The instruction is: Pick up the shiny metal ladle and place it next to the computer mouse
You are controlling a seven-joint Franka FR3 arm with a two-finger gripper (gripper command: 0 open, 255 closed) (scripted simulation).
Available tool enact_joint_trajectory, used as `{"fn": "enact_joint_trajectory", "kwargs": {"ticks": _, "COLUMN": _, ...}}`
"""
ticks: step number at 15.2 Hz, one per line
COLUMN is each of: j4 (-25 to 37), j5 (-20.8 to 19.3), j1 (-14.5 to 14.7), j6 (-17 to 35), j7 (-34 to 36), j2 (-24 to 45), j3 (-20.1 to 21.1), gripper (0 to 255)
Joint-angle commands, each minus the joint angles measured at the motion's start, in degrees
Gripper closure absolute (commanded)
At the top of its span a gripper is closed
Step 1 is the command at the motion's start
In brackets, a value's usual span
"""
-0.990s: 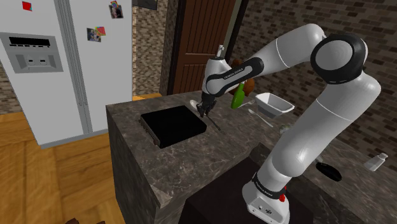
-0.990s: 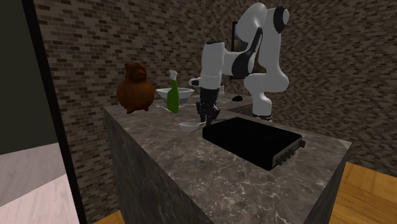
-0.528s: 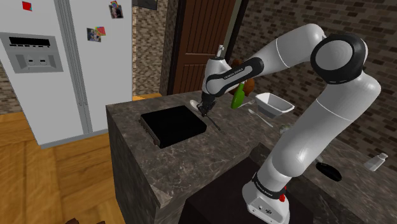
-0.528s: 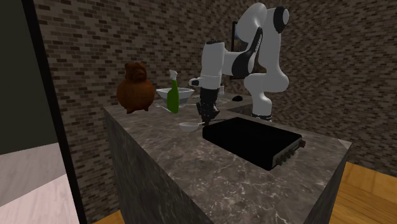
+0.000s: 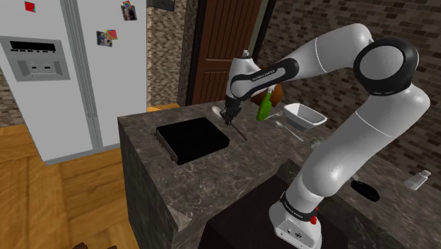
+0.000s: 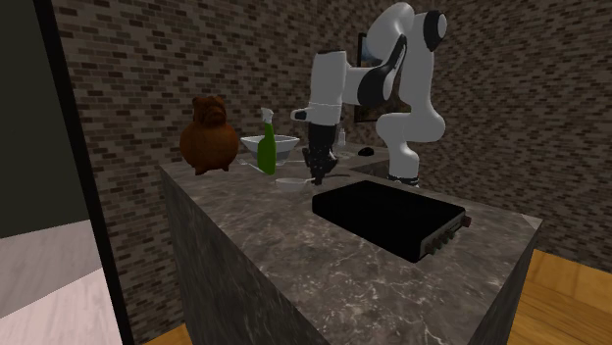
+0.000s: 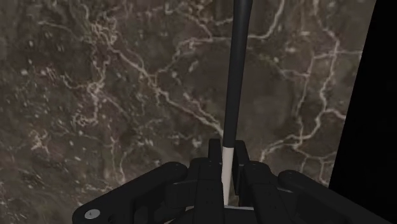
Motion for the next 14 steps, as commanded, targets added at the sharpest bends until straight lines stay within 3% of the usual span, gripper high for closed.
{"fn": "enact_joint_trajectory", "kwargs": {"ticks": 1, "j4": 0.6, "j5": 0.1, "j1": 0.1, "j6": -1.7, "j7": -0.1, "j2": -1.1, "j3": 0.1, "gripper": 255}}
{"fn": "enact_joint_trajectory", "kwargs": {"ticks": 14, "j4": 6.4, "j5": 0.6, "j1": 0.3, "j6": -12.2, "j7": -1.1, "j2": -5.8, "j3": 0.6, "gripper": 255}}
